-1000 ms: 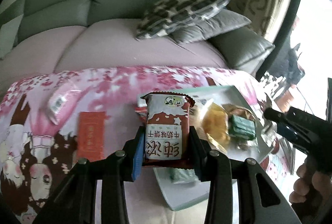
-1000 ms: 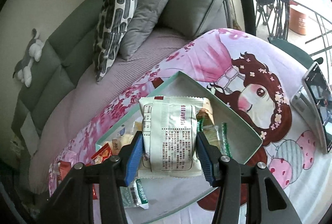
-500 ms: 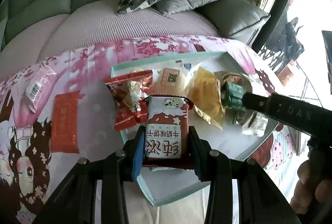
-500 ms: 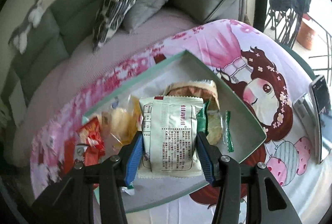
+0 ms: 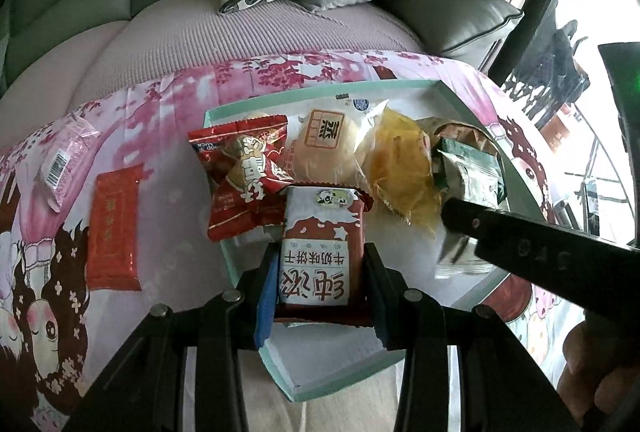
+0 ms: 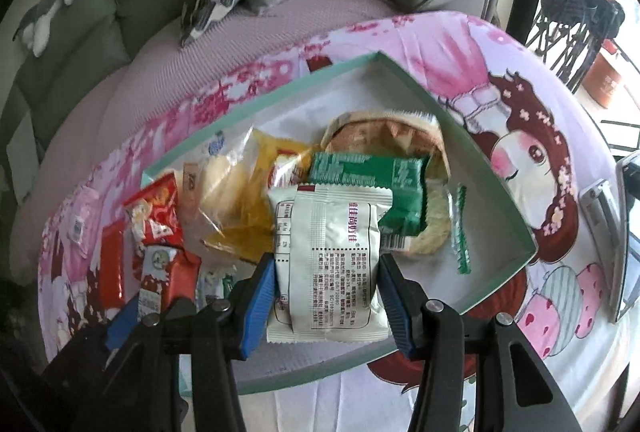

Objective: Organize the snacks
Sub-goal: 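Lower both packs into the tray and open both grippers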

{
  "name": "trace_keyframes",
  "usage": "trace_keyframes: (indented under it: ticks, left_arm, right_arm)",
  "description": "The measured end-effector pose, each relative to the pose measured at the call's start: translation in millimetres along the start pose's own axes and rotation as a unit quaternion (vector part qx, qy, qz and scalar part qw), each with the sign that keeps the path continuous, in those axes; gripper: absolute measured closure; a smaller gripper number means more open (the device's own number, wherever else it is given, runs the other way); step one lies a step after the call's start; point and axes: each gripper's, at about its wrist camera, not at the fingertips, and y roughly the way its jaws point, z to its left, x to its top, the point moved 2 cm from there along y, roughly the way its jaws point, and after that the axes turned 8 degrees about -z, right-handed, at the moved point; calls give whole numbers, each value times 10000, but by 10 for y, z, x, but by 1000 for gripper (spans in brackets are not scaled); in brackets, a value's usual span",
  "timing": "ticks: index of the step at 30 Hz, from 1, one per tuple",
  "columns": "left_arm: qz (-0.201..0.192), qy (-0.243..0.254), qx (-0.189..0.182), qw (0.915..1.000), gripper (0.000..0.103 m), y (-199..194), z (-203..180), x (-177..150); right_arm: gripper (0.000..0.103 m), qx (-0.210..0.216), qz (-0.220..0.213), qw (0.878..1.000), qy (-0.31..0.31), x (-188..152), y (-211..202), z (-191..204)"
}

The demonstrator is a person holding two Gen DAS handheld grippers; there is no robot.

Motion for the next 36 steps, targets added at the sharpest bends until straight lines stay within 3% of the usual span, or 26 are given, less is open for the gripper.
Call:
trace_keyframes:
  ticks: [17,19,26,31,36]
  left_arm:
    - [180,122,-23,9998,61,84,-41,-13]
    - [222,104,-16,9997,52,103,-39,-12]
    - [236,65,8,9997,37,66,-34,13]
    - [103,88,78,9999,24,-36,-37,82]
    - [-96,146,85,9998,23,-161,-65,158]
  right_arm:
    - [45,-66,202,9998,24,-24,115,50]
    - [42,-91,210,9997,15,-20,123,49]
    - [29,-109,108,9999,62,9,102,37]
    - [25,-78,-94,9999,121,47,-18,25]
    - [24,-37,-386,9991,193,99,-194,22]
